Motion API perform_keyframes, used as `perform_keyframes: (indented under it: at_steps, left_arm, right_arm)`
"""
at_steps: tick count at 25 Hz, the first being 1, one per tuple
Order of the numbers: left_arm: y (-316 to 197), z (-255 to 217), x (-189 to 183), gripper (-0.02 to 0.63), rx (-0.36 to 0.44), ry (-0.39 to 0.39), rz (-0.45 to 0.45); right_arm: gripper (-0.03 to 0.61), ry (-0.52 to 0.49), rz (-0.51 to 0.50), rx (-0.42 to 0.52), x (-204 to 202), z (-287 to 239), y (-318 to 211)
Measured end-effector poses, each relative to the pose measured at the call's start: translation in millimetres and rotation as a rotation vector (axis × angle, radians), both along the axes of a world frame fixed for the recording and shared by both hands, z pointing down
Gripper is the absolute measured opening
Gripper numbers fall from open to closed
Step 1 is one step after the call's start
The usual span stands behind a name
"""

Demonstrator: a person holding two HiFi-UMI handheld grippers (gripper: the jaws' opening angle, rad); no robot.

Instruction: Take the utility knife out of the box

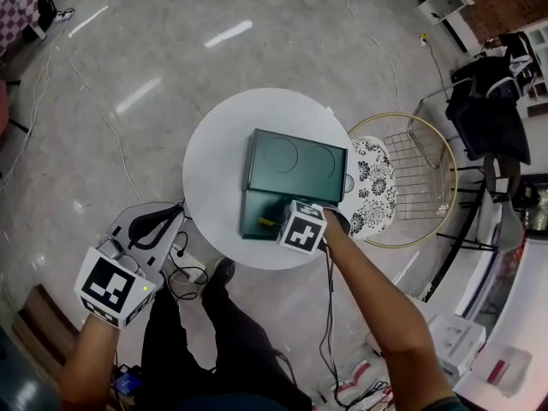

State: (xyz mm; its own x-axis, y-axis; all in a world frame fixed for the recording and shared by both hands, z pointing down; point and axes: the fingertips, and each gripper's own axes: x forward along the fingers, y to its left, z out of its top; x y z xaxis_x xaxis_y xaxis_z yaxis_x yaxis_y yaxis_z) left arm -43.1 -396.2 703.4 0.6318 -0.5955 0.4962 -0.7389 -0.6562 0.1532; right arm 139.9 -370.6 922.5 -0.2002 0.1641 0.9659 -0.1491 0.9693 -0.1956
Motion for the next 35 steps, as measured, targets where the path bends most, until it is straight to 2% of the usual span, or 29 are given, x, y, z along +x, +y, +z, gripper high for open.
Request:
perform_keyframes:
  at_steps: [5,9,13,17,29,35]
  left_arm:
    - [-1.0,3.0,-3.6,0.018,-0.001,0.005,-0.005]
    - [-1.4,2.1,-6.3,0.018,-0.001,0.006,-0.01]
    - [0.1,0.4,-6.4,0.018,0.002,0.006,-0.013]
    - [-0.9,-10.1,-6.6,0.018,0.015,0.002,-0.009]
    - [-1.9,-85.4,-11.2,0.018,0.101,-0.014,0.024]
    - [-6.7,-134.6,-22.6,0.018,0.167,-0.02,0.052]
  right_arm:
    - [0.136,-0.023,-0.008,-0.028,-9.5,0.6,9.1]
    - [0.119,0.016,-0.039,0.008,-7.6,7.4,7.0]
    - [0.078,0.017,-0.02,0.032,-5.5,8.8,3.6]
    - [0.072,0.006,0.004,0.059,-6.0,0.9,1.5]
    - [0.071,-0.042,0.101,0.164,-10.0,-65.6,1.1]
    - [0.071,-0.09,0.195,0.254,-20.1,-117.4,-9.4]
